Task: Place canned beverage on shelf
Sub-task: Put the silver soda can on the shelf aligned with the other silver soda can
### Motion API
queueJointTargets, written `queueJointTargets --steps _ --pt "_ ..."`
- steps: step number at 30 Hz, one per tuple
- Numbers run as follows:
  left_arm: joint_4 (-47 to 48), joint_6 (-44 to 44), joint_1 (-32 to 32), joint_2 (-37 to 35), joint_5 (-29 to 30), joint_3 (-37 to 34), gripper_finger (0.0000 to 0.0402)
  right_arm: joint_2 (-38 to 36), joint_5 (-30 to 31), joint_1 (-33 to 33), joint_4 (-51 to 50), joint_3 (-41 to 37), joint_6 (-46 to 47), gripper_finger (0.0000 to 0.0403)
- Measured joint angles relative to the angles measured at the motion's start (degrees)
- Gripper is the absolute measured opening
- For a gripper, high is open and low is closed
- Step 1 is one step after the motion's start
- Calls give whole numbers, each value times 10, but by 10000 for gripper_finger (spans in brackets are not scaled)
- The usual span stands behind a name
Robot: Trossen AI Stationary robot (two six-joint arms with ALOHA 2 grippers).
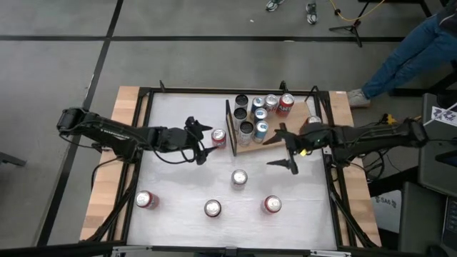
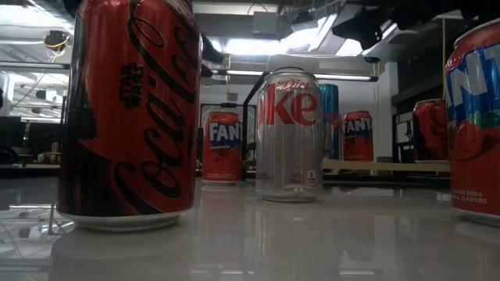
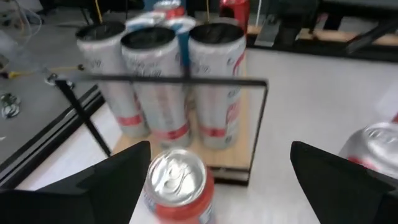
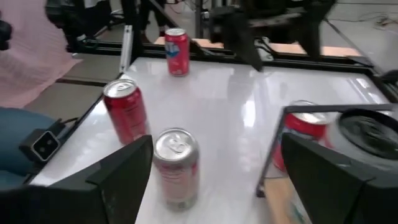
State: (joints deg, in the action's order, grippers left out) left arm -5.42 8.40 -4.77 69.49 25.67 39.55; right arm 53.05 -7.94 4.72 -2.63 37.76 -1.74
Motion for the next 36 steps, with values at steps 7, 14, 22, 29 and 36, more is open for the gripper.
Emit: queueJointTargets --steps 7,14,22,29,36 --pt "50 5 8 0 -14 0 380 32 0 33 38 0 3 342" --pt "52 5 8 0 -14 0 380 78 -1 70 128 0 4 342" --pt "52 6 7 0 -14 0 380 118 -6 98 162 0 2 342" --pt "53 6 7 0 -14 0 380 148 29 101 218 0 49 342" --pt "55 6 7 0 -18 0 380 176 123 116 200 33 59 342"
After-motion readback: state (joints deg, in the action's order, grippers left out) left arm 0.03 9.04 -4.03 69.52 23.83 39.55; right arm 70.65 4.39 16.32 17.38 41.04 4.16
